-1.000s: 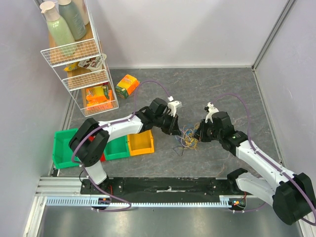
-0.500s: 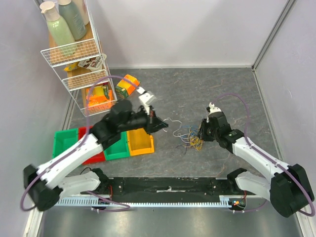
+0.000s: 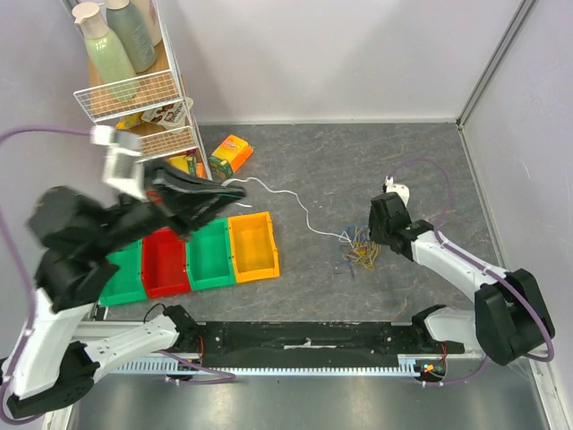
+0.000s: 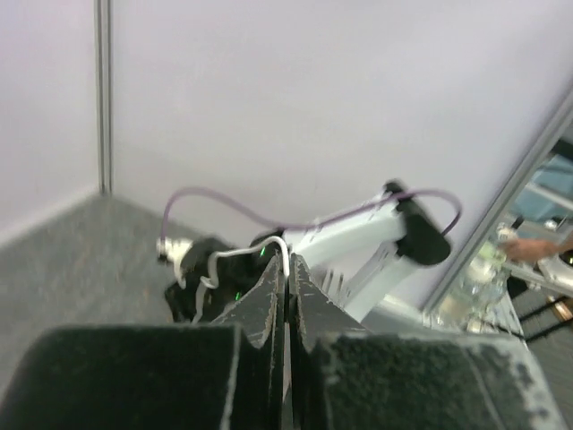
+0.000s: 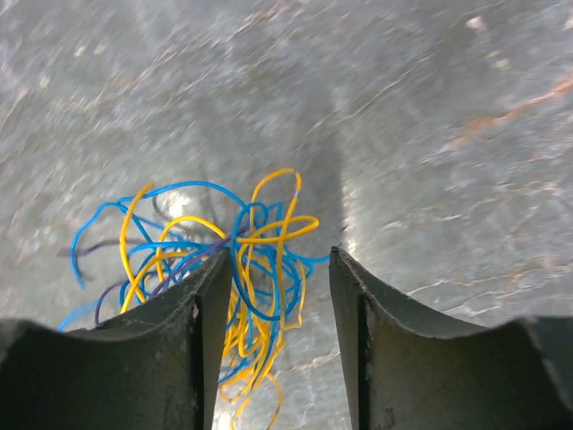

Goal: Untangle the cables

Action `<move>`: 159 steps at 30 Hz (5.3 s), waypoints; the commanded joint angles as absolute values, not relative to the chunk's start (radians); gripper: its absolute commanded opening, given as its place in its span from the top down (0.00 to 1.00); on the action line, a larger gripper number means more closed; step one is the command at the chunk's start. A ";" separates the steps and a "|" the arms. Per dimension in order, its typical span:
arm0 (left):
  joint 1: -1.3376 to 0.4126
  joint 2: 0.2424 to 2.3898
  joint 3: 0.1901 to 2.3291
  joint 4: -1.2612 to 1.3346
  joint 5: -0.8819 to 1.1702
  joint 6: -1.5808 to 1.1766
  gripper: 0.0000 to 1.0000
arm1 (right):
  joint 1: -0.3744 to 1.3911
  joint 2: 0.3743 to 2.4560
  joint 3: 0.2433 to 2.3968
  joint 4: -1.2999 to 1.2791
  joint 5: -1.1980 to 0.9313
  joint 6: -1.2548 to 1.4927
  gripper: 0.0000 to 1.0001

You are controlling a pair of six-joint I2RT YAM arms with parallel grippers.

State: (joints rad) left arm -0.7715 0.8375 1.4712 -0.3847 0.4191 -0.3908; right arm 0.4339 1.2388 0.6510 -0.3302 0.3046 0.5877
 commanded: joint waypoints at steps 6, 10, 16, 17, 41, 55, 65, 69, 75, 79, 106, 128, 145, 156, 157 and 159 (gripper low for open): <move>-0.770 0.798 1.710 -0.462 0.299 -0.339 0.98 | 0.203 1.339 0.770 -0.364 0.431 0.582 0.42; -0.770 0.819 1.661 -0.463 0.333 -0.374 0.98 | 0.222 1.307 0.842 -0.425 0.297 0.445 0.41; -0.770 0.819 1.595 -0.448 0.342 -0.368 0.98 | 0.532 1.008 0.790 -0.296 -0.033 0.292 0.22; -0.770 0.818 1.592 -0.449 0.342 -0.367 0.98 | 0.558 0.961 0.767 -0.243 -0.123 0.290 0.21; -0.769 0.861 1.413 -0.258 0.425 -0.508 0.98 | 0.791 1.083 0.799 0.349 -0.588 0.468 0.12; -0.769 0.828 1.425 -0.284 0.396 -0.489 0.98 | 1.042 1.169 0.767 0.514 -0.345 0.443 0.11; -0.770 0.838 1.466 -0.293 0.388 -0.465 0.98 | 1.049 1.253 0.761 0.508 -0.304 0.480 0.52; -0.770 0.836 1.534 -0.347 0.345 -0.408 0.98 | 1.051 1.258 0.718 0.544 -0.282 0.502 0.62; -0.772 0.812 1.575 -0.397 0.273 -0.331 0.98 | 1.051 1.272 0.698 0.587 -0.273 0.538 1.00; -0.770 0.798 1.572 -0.452 0.186 -0.275 0.98 | 1.052 1.298 0.725 0.591 -0.250 0.542 1.00; -0.769 0.782 1.065 -0.434 -0.285 -0.081 0.98 | 0.962 1.948 0.960 0.990 -0.278 0.660 1.00; -0.726 0.859 0.943 -0.498 -0.291 -0.221 0.98 | 0.962 1.444 0.781 0.301 -0.104 0.493 0.30; -0.600 1.194 0.988 -0.657 -0.068 -0.362 0.98 | 0.959 0.824 0.641 -0.227 0.259 0.506 0.22; -0.525 1.483 0.953 -0.497 0.124 -0.449 0.98 | 0.959 0.658 0.598 -0.350 0.304 0.535 0.21; -0.528 1.465 0.939 -0.494 0.120 -0.463 0.99 | 0.959 0.655 0.598 -0.360 0.310 0.537 0.21; -0.540 1.398 0.905 -0.485 0.057 -0.483 0.99 | 0.959 0.653 0.597 -0.367 0.313 0.534 0.21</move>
State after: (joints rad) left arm -0.5262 1.4845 0.9463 -0.5461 0.0708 -0.4068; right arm 0.9581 0.6678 0.6044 -0.3336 0.2714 0.5232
